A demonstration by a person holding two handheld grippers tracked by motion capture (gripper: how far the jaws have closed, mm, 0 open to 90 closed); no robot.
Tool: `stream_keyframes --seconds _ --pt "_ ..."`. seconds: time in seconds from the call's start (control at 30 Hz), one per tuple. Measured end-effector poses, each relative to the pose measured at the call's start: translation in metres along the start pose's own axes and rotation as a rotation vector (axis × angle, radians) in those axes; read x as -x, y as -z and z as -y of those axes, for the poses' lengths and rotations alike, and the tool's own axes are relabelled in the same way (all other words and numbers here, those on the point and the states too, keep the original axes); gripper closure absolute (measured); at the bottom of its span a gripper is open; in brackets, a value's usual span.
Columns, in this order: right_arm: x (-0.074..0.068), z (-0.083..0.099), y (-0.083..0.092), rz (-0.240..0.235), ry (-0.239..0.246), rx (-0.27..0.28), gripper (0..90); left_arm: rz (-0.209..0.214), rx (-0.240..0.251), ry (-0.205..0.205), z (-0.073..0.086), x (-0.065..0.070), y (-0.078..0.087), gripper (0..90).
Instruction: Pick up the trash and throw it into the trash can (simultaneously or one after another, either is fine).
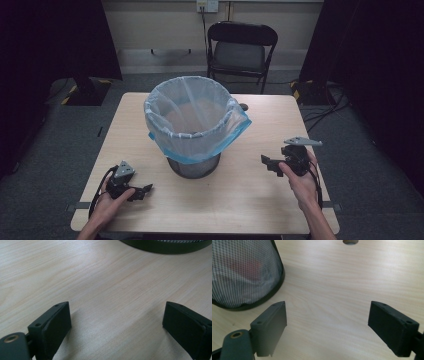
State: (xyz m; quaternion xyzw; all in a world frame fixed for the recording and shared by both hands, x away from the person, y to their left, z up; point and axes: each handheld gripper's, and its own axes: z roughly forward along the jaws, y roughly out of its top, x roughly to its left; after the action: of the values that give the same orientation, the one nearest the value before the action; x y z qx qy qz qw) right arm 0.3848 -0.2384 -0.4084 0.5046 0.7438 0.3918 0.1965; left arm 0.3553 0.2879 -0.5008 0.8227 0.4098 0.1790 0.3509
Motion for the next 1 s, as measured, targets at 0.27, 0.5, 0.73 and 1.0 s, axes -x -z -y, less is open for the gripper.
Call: stream_keyframes --seconds 0.27,0.5,0.73,1.0 --pt "-0.003 0.025 -0.004 -0.029 0.015 -0.053 14.9 -0.001 0.001 0.002 0.000 0.000 0.000 7.8" --pt "0.000 0.049 -0.012 -0.033 -0.014 -0.104 15.4 -0.001 0.001 0.001 0.000 0.000 0.000 7.7" --pt "-0.001 0.068 -0.026 -0.021 0.000 -0.184 16.2 -0.002 -0.001 0.001 0.000 0.000 0.000 7.7" --pt "-0.011 0.078 -0.034 0.024 0.074 -0.188 13.9 -0.002 0.000 -0.001 0.000 0.000 0.000 7.7"
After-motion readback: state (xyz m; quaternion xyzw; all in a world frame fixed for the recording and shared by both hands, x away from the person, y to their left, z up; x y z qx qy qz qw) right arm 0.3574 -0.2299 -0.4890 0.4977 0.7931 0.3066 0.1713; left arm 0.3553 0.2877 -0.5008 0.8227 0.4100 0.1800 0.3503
